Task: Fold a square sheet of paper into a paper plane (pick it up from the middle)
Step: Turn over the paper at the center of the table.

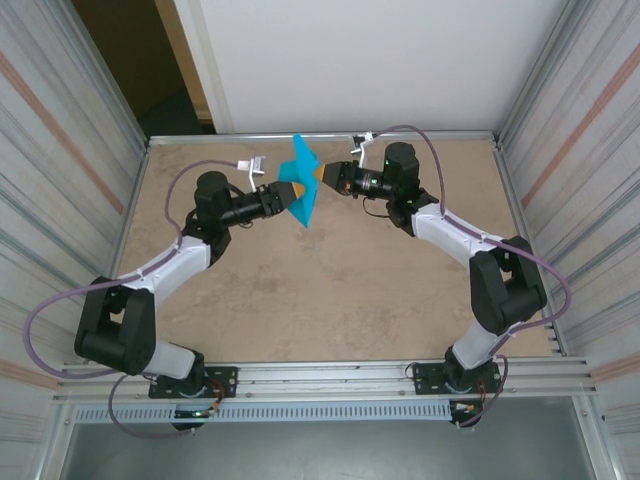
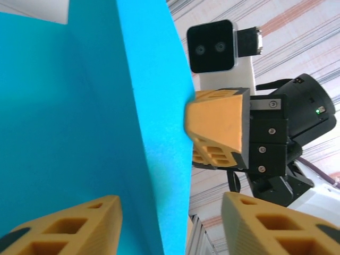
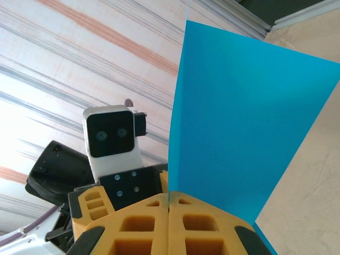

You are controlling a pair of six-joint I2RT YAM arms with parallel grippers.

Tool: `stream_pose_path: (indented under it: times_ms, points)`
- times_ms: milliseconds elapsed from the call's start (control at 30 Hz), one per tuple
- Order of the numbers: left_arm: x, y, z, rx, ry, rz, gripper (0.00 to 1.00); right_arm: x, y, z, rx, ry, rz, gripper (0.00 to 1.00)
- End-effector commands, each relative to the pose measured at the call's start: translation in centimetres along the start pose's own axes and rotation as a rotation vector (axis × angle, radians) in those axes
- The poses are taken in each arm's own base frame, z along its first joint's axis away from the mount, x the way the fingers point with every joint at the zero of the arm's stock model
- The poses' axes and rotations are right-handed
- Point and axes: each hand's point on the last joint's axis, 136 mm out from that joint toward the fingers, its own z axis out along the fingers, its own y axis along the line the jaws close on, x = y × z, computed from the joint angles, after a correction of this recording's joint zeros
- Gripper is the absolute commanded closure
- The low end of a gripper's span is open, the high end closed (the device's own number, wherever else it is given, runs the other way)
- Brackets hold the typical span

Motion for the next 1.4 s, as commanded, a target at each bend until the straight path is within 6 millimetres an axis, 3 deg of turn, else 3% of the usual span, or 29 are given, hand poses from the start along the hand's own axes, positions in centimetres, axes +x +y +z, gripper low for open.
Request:
stream_pose_path:
  times_ms: [0, 233, 567, 1367]
  points:
    - [-0.8, -2.0, 0.4, 0.074, 0.012, 0.047, 0.5, -0.5, 1.5, 0.3, -0.056, 0.005, -0.013, 0.98]
    - [-0.8, -2.1, 0.6, 0.088, 0.025, 0.036, 0.51, -0.7, 1.9, 0.4, -0.077, 0.007, -0.012, 0.98]
    - [-1.1, -3.1, 0.7, 0.146, 0.023, 0.048, 0.63, -0.5, 2.0, 0.3, -0.082, 0.011, -0.015, 0.98]
    - [-1.9, -1.0, 0.8, 0.136, -0.011, -0.078, 0.76, -0.3, 2.1, -0.3, -0.081, 0.003, -0.018, 0.95]
